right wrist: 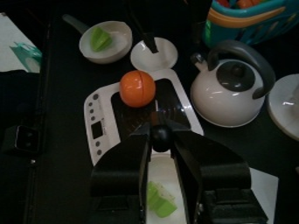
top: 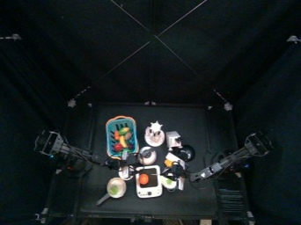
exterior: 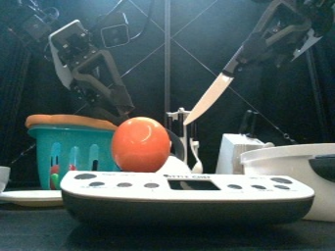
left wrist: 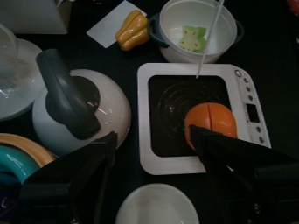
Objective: Place pairing knife into holder
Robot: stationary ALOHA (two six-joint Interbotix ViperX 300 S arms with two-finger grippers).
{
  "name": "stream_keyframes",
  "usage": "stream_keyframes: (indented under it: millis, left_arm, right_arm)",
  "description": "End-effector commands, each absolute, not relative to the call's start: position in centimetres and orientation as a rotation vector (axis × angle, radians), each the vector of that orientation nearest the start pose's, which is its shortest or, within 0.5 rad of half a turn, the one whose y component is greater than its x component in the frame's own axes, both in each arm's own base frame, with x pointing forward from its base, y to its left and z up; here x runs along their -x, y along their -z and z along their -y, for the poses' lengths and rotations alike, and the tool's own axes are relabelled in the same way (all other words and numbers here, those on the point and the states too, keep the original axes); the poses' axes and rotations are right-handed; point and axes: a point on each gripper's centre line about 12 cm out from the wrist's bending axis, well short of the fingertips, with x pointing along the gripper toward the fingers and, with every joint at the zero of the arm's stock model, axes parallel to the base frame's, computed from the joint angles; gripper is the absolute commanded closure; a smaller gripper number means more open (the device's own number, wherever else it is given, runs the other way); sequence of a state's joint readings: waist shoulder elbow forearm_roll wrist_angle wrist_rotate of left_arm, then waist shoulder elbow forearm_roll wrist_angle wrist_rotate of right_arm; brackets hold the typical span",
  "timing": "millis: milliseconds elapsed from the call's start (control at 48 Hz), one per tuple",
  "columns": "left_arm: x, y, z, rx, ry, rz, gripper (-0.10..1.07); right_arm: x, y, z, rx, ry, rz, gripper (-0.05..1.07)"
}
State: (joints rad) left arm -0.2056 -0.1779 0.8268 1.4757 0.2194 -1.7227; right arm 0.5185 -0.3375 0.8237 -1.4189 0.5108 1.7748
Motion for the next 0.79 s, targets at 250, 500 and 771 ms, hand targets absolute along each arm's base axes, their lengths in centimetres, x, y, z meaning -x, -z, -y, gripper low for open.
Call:
stream_keyframes:
  millis: [250, 500, 771]
  left_arm:
    - [-32.3, -21.5, 4.4, -0.024, -0.157, -0.518, -0.02]
    - [-31.2, -22.5, 4.0, -0.029, -0.236, -0.461, -0.02]
    - [-29.8, -23.6, 3.5, -0.009, -0.246, -0.342, -0.02]
  right_arm:
    - [-30.0, -25.2, -9.7, 0.000, 0.131, -0.389, 0.45]
    - [-30.6, -25.6, -9.7, 0.007, 0.161, -0.378, 0.45]
    - [-31.7, -27.6, -9.2, -0.005, 0.250, -0.320, 0.45]
